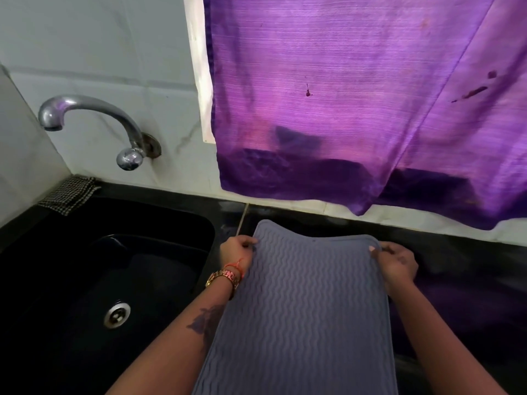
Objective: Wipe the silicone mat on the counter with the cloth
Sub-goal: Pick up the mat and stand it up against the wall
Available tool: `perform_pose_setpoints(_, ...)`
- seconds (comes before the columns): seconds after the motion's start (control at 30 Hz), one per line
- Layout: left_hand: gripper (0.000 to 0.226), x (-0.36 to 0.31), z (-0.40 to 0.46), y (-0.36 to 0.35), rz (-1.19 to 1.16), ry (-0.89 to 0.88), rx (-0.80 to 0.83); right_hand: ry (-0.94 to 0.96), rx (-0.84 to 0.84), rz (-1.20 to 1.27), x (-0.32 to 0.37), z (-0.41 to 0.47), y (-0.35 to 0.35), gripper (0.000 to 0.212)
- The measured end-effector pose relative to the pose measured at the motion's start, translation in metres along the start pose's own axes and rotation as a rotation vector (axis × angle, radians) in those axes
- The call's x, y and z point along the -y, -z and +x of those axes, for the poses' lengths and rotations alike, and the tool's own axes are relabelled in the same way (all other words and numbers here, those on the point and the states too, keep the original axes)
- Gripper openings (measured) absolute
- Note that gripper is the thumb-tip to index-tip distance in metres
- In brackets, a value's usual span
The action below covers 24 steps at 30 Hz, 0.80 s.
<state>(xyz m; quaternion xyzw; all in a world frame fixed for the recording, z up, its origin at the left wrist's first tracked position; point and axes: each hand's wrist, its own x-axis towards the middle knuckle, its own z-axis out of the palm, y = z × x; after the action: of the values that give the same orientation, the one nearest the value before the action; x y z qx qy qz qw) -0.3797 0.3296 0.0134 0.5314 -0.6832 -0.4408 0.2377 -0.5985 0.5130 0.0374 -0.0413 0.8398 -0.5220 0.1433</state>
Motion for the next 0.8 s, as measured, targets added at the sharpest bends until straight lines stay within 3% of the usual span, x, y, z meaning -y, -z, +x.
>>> perform_pose_setpoints(0.27,0.019,-0.007,-0.008,0.031,-0.184,-0.101,-0.048,0.113,-0.105,0.064,0.013,-0.005,0.010,0.022)
perform_pose_setpoints(0.4,0.021,-0.003,0.000,0.038,-0.165,-0.085,-0.097,0.147,-0.070,0.064,0.016,-0.003,-0.003,0.017)
perform_pose_setpoints(0.8,0.017,0.018,0.022,0.023,0.027,0.039,-0.047,0.111,-0.041,-0.076,-0.006,0.017,-0.039,0.012)
